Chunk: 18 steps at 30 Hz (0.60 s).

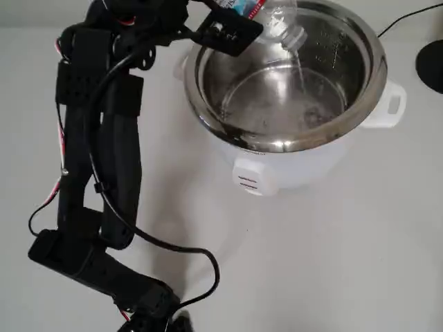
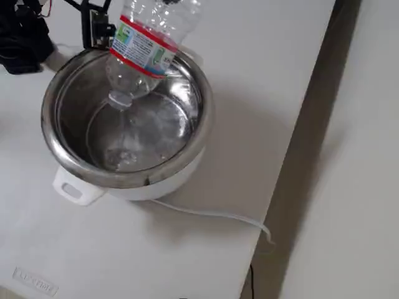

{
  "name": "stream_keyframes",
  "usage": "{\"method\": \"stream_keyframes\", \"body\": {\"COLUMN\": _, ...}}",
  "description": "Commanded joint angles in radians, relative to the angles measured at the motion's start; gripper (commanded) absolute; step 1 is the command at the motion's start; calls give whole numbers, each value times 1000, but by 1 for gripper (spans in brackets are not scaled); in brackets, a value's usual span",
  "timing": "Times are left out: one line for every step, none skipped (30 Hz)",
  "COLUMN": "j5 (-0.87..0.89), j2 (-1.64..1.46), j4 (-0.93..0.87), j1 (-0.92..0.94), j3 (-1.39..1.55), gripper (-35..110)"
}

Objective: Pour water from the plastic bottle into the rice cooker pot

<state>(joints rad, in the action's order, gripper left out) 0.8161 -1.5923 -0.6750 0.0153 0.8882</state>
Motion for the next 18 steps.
{"method": "stream_keyframes", "body": {"j5": 25, "j2": -5, "j4": -5, "j1": 20, "j3": -81, "gripper": 9}}
{"method": "stream_keyframes", "body": {"j5": 29, "j2": -5, "j4": -8, "j1": 20, "j3": -81, "gripper": 9}}
{"method": "stream_keyframes", "body": {"j5": 31, "j2": -5, "j4": -8, "j1": 20, "j3": -81, "gripper": 9}}
{"method": "stream_keyframes", "body": {"j5": 32, "j2": -5, "j4": -8, "j1": 20, "j3": -81, "gripper": 9}}
{"method": "stream_keyframes", "body": {"j5": 32, "j2": -5, "j4": -8, "j1": 20, "j3": -84, "gripper": 9}}
{"method": "stream_keyframes", "body": {"j5": 34, "j2": -5, "j4": -11, "j1": 20, "j3": -87, "gripper": 9}}
{"method": "stream_keyframes", "body": {"j5": 37, "j2": -5, "j4": -11, "j1": 20, "j3": -89, "gripper": 9}}
{"method": "stream_keyframes", "body": {"j5": 38, "j2": -3, "j4": -11, "j1": 21, "j3": -91, "gripper": 9}}
{"method": "stream_keyframes", "body": {"j5": 43, "j2": -3, "j4": -12, "j1": 23, "j3": -92, "gripper": 9}}
{"method": "stream_keyframes", "body": {"j5": 46, "j2": -3, "j4": -14, "j1": 26, "j3": -94, "gripper": 9}}
{"method": "stream_keyframes", "body": {"j5": 48, "j2": -3, "j4": -15, "j1": 28, "j3": -94, "gripper": 9}}
{"method": "stream_keyframes", "body": {"j5": 51, "j2": -3, "j4": -17, "j1": 29, "j3": -95, "gripper": 9}}
{"method": "stream_keyframes", "body": {"j5": 51, "j2": -3, "j4": -17, "j1": 29, "j3": -95, "gripper": 9}}
{"method": "stream_keyframes", "body": {"j5": 54, "j2": -3, "j4": -20, "j1": 31, "j3": -97, "gripper": 9}}
{"method": "stream_keyframes", "body": {"j5": 55, "j2": -3, "j4": -21, "j1": 31, "j3": -98, "gripper": 9}}
{"method": "stream_keyframes", "body": {"j5": 57, "j2": -3, "j4": -23, "j1": 31, "j3": -98, "gripper": 9}}
{"method": "stream_keyframes", "body": {"j5": 60, "j2": -3, "j4": -25, "j1": 31, "j3": -98, "gripper": 9}}
{"method": "stream_keyframes", "body": {"j5": 61, "j2": -3, "j4": -26, "j1": 32, "j3": -98, "gripper": 9}}
